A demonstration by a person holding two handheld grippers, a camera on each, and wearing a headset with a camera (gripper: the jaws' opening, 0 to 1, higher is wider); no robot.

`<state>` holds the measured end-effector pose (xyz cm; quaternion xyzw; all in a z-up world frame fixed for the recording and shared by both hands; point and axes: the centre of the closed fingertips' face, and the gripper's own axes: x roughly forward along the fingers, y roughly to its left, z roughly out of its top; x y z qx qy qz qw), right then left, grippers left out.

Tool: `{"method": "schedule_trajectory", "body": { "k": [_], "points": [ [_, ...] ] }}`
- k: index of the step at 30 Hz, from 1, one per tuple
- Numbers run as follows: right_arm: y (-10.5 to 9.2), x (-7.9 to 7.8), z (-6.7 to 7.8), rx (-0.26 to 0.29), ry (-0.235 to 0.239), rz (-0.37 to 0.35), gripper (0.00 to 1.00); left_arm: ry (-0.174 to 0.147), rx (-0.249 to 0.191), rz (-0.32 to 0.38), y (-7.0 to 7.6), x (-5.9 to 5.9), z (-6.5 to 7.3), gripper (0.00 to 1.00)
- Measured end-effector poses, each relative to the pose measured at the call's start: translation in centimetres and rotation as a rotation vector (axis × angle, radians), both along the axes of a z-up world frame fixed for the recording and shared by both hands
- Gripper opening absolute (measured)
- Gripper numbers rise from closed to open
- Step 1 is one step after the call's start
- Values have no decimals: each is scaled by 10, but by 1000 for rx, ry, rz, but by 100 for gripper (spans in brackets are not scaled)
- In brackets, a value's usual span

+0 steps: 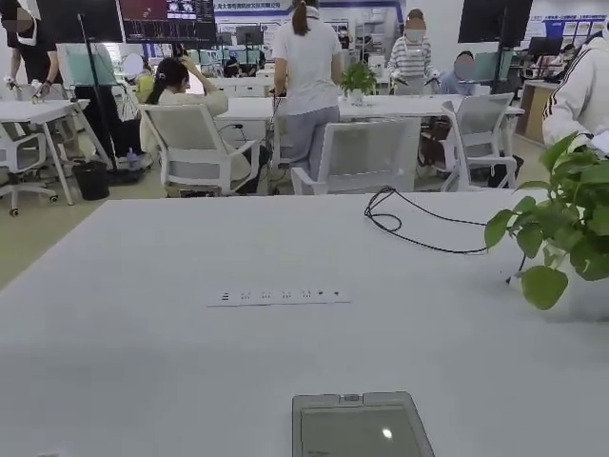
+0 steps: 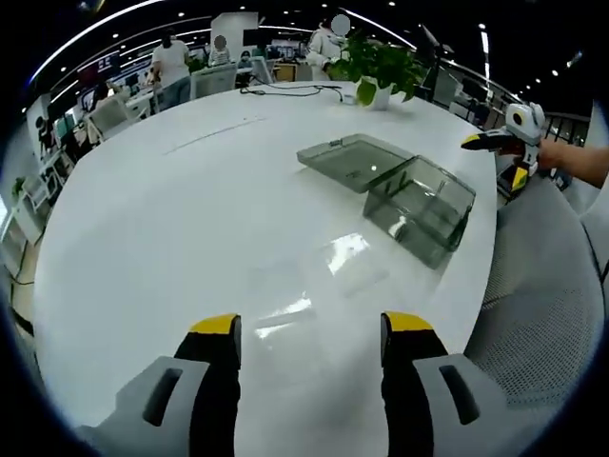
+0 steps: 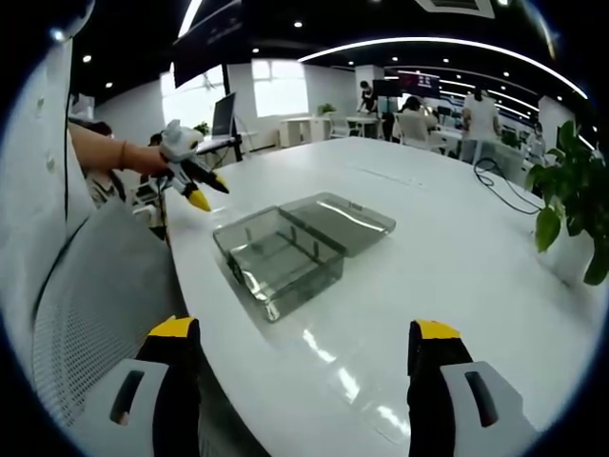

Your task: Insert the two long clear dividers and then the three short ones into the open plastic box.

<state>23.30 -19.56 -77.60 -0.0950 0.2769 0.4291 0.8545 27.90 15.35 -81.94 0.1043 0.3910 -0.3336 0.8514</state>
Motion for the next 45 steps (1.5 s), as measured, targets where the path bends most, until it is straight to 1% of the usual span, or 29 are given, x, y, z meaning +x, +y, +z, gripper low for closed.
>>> {"method": "schedule_trajectory", "body": {
  "k": [1, 2, 3, 4, 6, 8, 9, 11, 14, 15, 17, 19, 21, 22, 24, 26, 27, 31, 33, 36, 40, 45],
  "points": [
    [0, 0, 0, 1, 0, -1, 91, 6, 4, 3, 1, 0, -1, 58],
    [0, 0, -1, 1, 1, -1, 91, 27, 21, 11, 3, -1, -5, 57],
    [0, 0, -2, 1, 2, -1, 91, 38, 30, 16, 5, -2, -7, 56],
    [1, 0, -1, 2, 2, -2, 91, 41, 27, 15, 4, -1, -7, 54],
    [1, 0, -1, 3, 3, -4, 91, 63, 31, 30, 5, -2, -10, 53],
    [2, 0, -1, 6, 4, -6, 91, 72, 37, 36, 6, -1, -12, 53],
    [2, 0, 0, 7, 5, -6, 90, 85, 56, 45, 9, -1, -14, 52],
    [2, 1, -1, 8, 4, -8, 90, 97, 71, 49, 10, 0, -16, 49],
    [2, 1, -2, 8, 4, -8, 90, 123, 76, 64, 11, 1, -19, 46],
    [2, 1, -2, 8, 4, -8, 90, 140, 85, 71, 12, 0, -21, 46],
    [3, 1, -1, 10, 4, -9, 90, 145, 93, 73, 12, 0, -22, 44],
    [3, 2, -2, 11, 6, -11, 90, 163, 121, 74, 14, -1, -25, 42],
    [2, 2, -2, 12, 4, -13, 90, 169, 132, 73, 14, -1, -27, 41],
    [2, 2, -1, 13, 3, -14, 90, 179, 139, 78, 14, -1, -29, 41],
    [2, 2, -1, 12, 2, -14, 90, 184, 146, 74, 14, -1, -30, 40],
    [2, 3, -1, 12, 3, -16, 90, 190, 172, 71, 16, -2, -32, 39],
    [2, 3, -2, 11, 4, -16, 90, 186, 182, 69, 17, -2, -31, 37],
    [3, 2, -2, 11, 5, -16, 90, 193, 200, 74, 16, -2, -31, 36],
    [3, 2, -3, 8, 6, -14, 89, 196, 226, 64, 16, -3, -31, 37],
    [4, 2, -3, 9, 5, -12, 89, 195, 257, 66, 17, -2, -32, 35],
    [5, 2, -4, 7, 5, -11, 89, 208, 267, 79, 18, -1, -32, 35],
    [3, 1, -5, 7, 4, -14, 89, 236, 281, 100, 20, -3, -33, 35]
  ]
}}
